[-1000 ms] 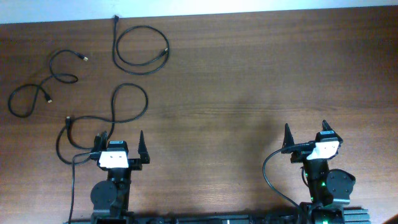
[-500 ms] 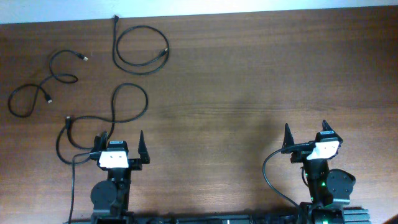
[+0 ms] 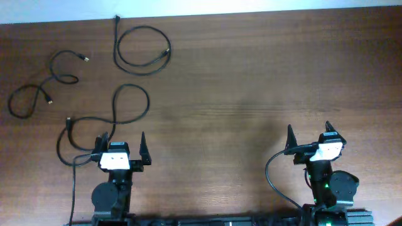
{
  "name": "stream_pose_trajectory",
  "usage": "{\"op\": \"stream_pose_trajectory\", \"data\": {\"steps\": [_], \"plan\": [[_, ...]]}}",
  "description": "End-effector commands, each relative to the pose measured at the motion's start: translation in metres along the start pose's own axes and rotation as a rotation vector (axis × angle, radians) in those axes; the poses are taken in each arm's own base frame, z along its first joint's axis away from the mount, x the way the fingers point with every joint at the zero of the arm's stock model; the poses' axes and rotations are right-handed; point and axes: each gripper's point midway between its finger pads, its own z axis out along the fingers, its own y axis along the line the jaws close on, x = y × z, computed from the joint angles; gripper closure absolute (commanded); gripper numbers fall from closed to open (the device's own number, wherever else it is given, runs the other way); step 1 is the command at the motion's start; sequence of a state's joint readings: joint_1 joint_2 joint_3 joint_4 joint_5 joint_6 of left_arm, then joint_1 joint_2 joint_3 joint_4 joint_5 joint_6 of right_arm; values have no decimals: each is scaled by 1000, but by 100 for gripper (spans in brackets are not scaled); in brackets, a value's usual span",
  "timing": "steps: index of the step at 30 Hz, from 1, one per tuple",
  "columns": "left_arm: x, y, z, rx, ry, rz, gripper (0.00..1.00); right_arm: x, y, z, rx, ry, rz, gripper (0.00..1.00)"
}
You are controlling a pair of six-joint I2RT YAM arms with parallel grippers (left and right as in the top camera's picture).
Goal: Untangle cables
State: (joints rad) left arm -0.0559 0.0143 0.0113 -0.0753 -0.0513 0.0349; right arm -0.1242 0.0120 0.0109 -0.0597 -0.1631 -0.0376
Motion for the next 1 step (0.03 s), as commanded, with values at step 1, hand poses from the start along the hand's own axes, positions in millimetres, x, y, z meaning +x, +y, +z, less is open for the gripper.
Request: {"op": "stream_pose_trajectory", "data": {"steps": [1], "plan": [[0, 0, 0, 4, -2, 15, 1, 2, 3, 0, -13, 1, -7, 1]]}}
